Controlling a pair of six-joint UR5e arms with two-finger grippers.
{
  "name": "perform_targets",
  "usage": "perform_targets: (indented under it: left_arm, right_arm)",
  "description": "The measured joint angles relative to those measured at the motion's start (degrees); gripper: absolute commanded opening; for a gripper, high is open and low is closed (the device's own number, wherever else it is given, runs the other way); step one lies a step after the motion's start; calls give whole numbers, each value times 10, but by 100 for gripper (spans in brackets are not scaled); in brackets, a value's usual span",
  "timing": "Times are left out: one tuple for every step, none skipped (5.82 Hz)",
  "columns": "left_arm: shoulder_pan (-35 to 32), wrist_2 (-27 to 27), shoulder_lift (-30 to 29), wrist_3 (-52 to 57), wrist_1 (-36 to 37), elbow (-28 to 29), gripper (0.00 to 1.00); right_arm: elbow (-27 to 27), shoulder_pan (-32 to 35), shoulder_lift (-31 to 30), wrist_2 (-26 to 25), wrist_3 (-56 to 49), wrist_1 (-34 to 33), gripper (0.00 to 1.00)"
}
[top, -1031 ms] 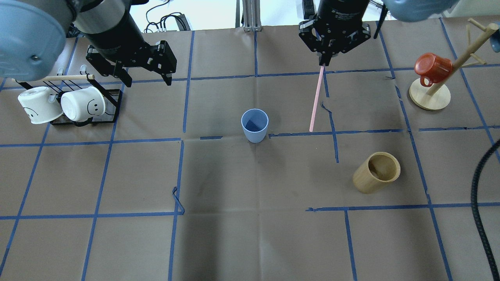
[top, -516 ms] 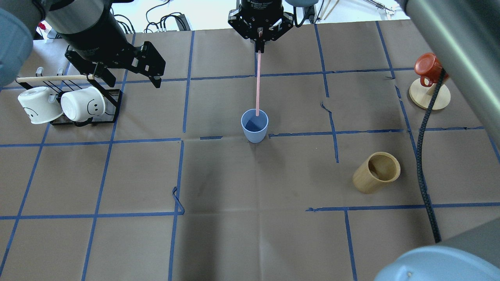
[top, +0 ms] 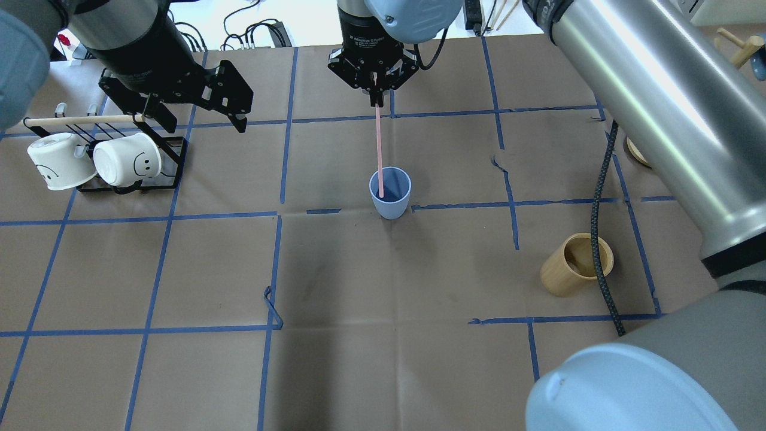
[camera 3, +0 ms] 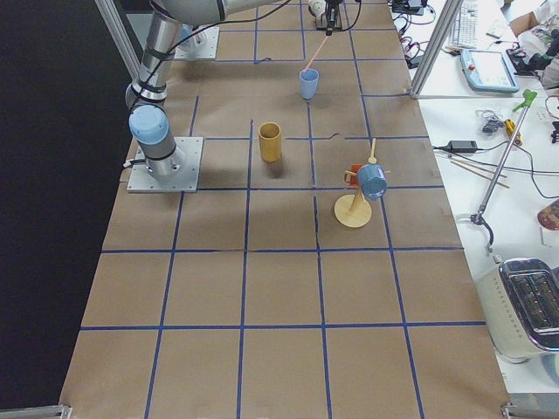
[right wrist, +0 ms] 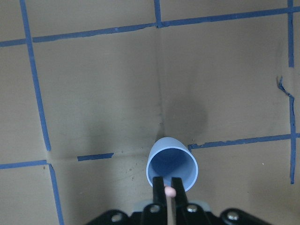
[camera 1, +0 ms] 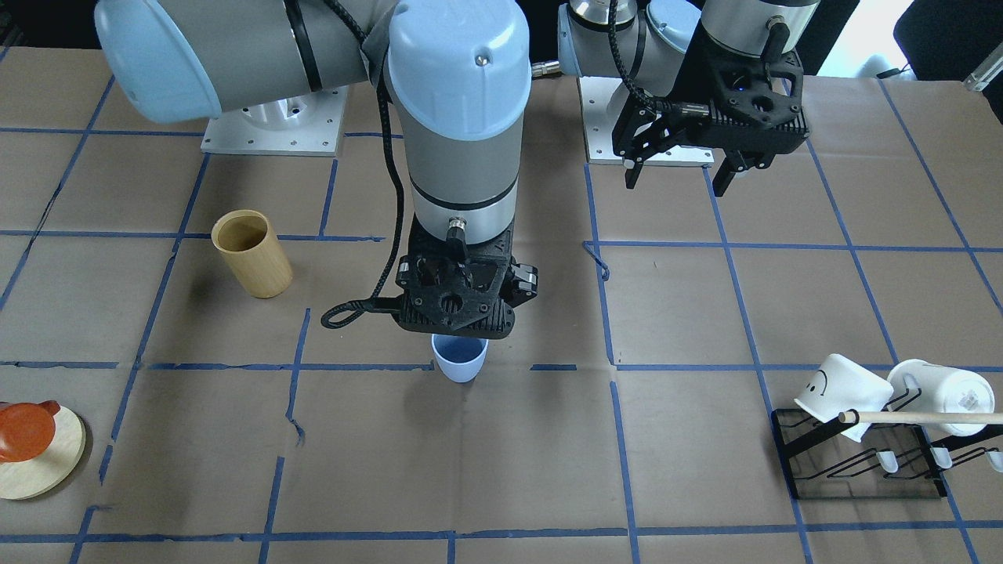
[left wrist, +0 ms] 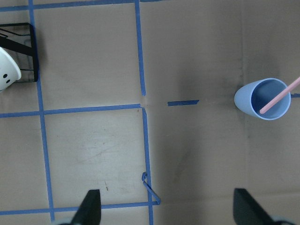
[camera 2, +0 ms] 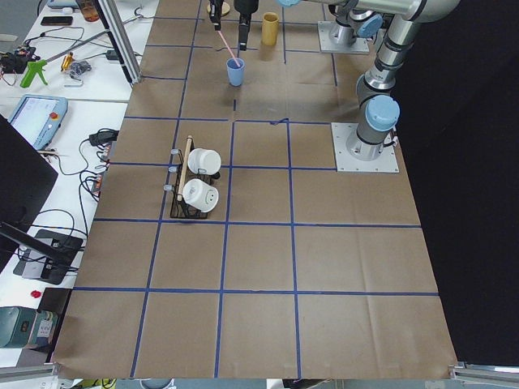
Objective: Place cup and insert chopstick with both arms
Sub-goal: 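Lower the pink chopstick into the blue cup with the right gripper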
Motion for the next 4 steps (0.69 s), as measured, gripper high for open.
perform_targets:
  left_arm:
    - [0, 0, 0, -8, -2, 0, 99]
    - [0, 0, 0, -13, -9, 0, 99]
    - [-1, 0, -1, -12, -20, 1, 99]
    - [-1, 1, -1, -8, -29, 1, 99]
  right_arm:
    - [21, -1, -1, -12, 1, -8, 4]
    - [42, -2, -1, -17, 2, -27, 4]
    - [63, -4, 0, -16, 4, -54, 4]
    - [80, -5, 1, -13, 6, -82, 6]
